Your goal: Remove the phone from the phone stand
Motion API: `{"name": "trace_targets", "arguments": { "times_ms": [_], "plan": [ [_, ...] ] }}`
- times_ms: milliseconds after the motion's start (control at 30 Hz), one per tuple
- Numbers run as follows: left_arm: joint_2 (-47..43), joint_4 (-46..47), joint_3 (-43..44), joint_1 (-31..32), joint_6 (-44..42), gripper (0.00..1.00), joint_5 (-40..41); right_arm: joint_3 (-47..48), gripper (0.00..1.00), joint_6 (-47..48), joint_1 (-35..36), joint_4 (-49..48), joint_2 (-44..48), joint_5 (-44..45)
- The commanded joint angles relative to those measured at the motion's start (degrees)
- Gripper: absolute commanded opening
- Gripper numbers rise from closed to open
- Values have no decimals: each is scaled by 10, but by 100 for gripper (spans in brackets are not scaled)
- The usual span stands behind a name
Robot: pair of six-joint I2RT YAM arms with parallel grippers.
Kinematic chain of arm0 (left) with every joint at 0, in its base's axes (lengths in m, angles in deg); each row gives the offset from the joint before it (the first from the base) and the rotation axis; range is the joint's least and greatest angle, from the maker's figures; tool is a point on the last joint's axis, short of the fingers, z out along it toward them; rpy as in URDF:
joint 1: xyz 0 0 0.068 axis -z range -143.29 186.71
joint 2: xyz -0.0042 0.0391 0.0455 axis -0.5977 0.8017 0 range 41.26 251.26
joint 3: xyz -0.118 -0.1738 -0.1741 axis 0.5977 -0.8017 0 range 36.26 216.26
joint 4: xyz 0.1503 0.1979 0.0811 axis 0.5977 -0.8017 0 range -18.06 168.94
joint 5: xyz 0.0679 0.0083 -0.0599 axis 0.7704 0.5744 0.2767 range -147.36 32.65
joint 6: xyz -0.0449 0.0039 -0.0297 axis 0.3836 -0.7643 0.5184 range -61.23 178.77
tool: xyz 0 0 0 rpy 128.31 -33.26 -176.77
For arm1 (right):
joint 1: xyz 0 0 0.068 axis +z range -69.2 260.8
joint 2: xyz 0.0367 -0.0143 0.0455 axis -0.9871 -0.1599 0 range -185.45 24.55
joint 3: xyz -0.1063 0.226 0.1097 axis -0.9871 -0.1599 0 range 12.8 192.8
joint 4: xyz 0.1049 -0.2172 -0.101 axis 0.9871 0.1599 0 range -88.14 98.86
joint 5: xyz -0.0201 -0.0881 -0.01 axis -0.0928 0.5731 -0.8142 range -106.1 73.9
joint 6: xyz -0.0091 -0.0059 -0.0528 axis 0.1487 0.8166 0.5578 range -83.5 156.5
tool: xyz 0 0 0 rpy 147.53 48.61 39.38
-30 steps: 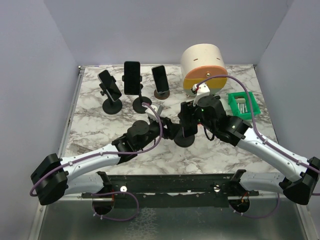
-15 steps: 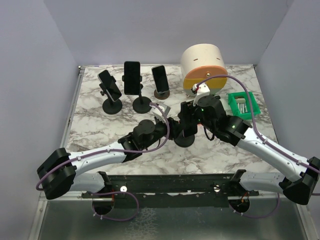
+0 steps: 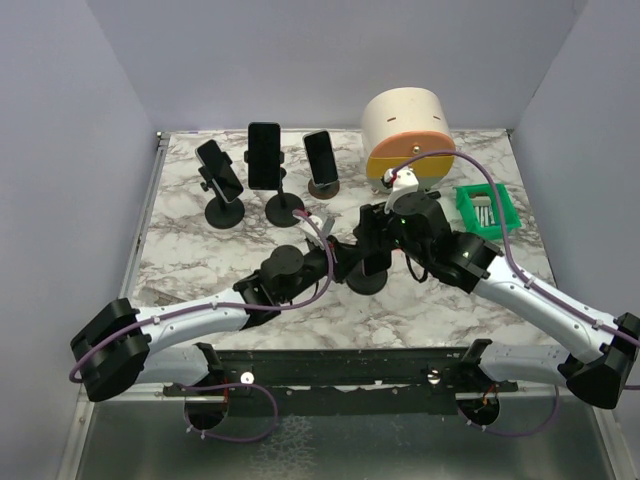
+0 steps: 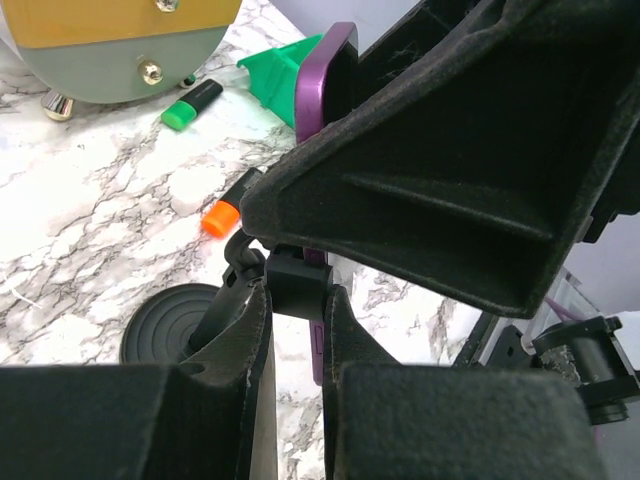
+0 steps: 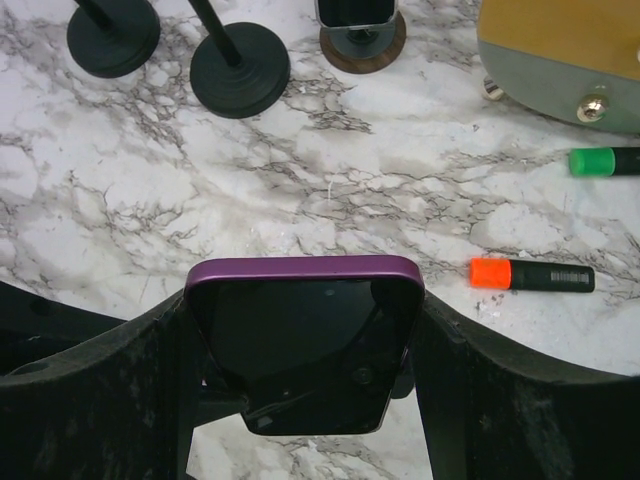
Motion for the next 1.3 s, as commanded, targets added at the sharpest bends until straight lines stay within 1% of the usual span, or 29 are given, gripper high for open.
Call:
{"name": "trace_targets", "arguments": {
  "times_ms": [0, 300, 433, 933, 1100, 1267],
  "plan": [
    [-29, 46, -50, -3, 12, 0, 31, -6, 0, -2, -2, 27, 6, 26],
    [-46, 82, -90, -4, 60, 0, 91, -17, 0, -4, -2, 37, 3, 59],
    [-52, 91, -100, -12, 82, 0, 96, -25, 0, -3, -2, 37, 5, 68],
    [-27, 172, -134, -51, 176, 0, 45, -54, 0, -5, -2, 22, 21, 59],
    [-9, 190, -131, -52, 181, 0, 19, -65, 0, -11, -2, 8, 37, 34],
    [10, 214, -129, -54, 186, 0, -14, -70, 0, -17, -2, -13, 60, -15]
  ]
}}
